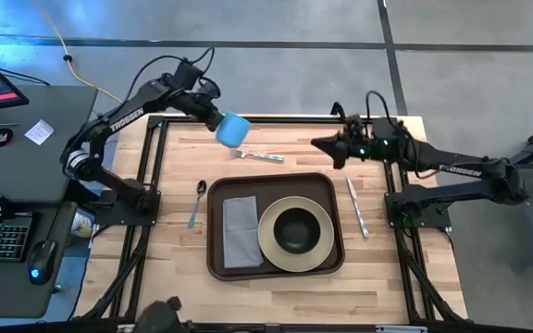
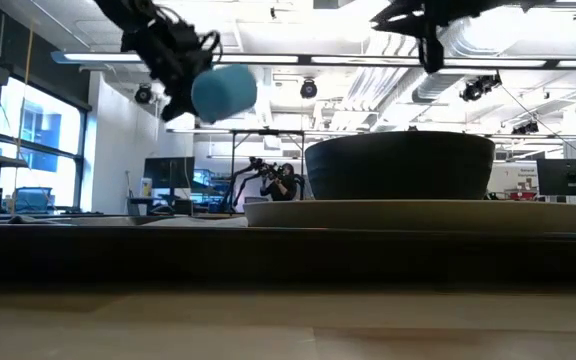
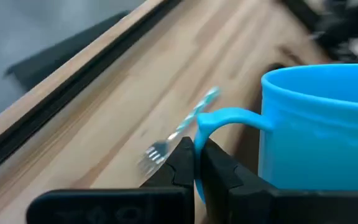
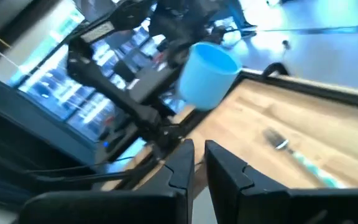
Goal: Set up tray
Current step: Put the blue mug on the dark brown serving tray to the top right of the brown plate
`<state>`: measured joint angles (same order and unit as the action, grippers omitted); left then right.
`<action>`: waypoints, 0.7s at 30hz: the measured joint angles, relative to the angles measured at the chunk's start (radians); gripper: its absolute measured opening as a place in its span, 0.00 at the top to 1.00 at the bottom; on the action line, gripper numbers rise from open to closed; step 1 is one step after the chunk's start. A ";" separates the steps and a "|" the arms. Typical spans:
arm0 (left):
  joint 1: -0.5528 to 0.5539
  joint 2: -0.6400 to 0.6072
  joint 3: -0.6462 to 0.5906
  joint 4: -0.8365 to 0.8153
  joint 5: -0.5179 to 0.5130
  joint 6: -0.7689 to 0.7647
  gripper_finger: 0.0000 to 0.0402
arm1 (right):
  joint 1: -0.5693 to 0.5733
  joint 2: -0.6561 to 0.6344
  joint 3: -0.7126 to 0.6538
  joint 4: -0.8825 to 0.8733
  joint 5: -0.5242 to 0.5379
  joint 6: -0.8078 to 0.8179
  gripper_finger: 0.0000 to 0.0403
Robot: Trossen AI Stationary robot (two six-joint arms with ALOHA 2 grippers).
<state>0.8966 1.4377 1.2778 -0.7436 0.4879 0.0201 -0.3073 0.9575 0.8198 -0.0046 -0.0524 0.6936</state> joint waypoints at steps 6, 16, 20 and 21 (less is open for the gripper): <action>-0.156 -0.057 0.000 0.200 -0.044 -0.011 0.89 | -0.091 0.148 0.241 -0.284 -0.093 -0.024 0.93; -0.364 -0.107 0.000 0.420 -0.248 -0.054 0.89 | -0.207 0.299 0.488 -0.451 -0.355 0.040 0.72; -0.436 -0.107 0.000 0.420 -0.386 -0.009 0.89 | -0.237 0.307 0.530 -0.427 -0.363 0.089 0.60; -0.447 -0.107 0.000 0.420 -0.414 0.000 0.89 | -0.238 0.307 0.532 -0.421 -0.348 0.079 0.57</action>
<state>0.4491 1.3308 1.2781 -0.3237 0.0739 0.0197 -0.5449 1.2644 1.3523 -0.4258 -0.4005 0.7728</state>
